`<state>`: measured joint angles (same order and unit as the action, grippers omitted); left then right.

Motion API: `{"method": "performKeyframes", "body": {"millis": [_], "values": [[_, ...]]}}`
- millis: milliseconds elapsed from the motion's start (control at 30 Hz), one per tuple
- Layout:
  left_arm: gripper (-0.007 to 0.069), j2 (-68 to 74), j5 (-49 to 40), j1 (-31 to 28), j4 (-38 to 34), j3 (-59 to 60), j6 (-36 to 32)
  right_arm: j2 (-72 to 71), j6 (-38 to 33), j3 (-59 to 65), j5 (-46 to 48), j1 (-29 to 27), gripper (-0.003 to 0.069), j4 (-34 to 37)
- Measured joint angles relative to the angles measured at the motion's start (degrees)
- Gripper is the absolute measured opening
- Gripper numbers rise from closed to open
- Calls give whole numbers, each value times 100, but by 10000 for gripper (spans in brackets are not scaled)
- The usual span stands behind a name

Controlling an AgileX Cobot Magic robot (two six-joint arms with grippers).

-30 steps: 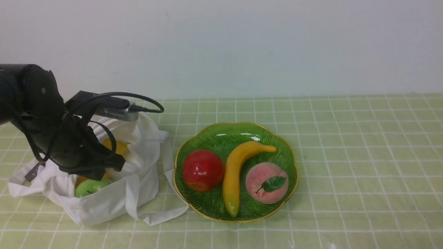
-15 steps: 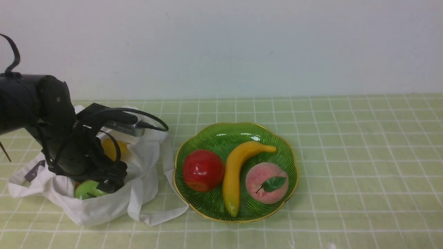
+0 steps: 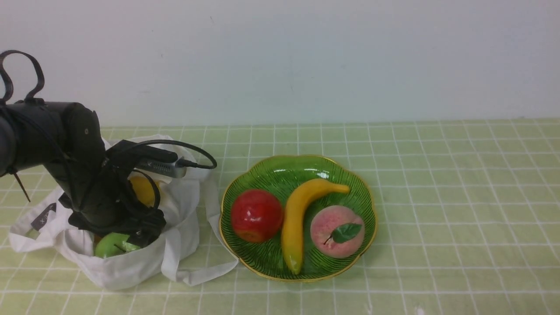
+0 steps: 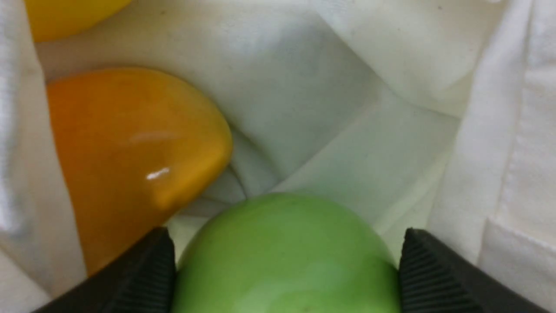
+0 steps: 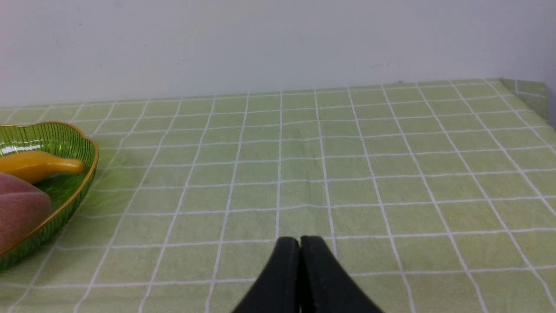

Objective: Take the fruit out of the bag on the green coffee tablecloth and place them on the plate.
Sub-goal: 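Reach into the white bag and grasp the apple with the left gripper, then place the held apple onto the plate with the left gripper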

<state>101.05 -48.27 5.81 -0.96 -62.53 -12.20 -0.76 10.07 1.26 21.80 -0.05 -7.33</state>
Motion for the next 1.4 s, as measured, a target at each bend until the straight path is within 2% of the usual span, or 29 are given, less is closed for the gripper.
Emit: {"method": "performKeyframes", "body": {"millis": [233,600,767,833,1067,1267,1400], "values": [[596,-177,-108,0,-6,0,43,0,0,0,0,0,-10,0],[596,-1322,-300,0,-374,-605,45,0,0,0,0,0,-10,0],[596,-1559,-320,177,-1030,-967,-119,0,0,0,0,0,-10,0],[596,-1550,-341,431,-1468,-1211,-267,0,0,0,0,0,-10,0],[596,-686,-150,1481,-1983,-2109,-482,0,0,0,0,0,-10,0],[596,498,655,1714,-1997,-2615,-493,0,0,0,0,0,-10,0],[596,1056,829,1714,-1992,-2896,-497,0,0,0,0,0,-10,0]]}}
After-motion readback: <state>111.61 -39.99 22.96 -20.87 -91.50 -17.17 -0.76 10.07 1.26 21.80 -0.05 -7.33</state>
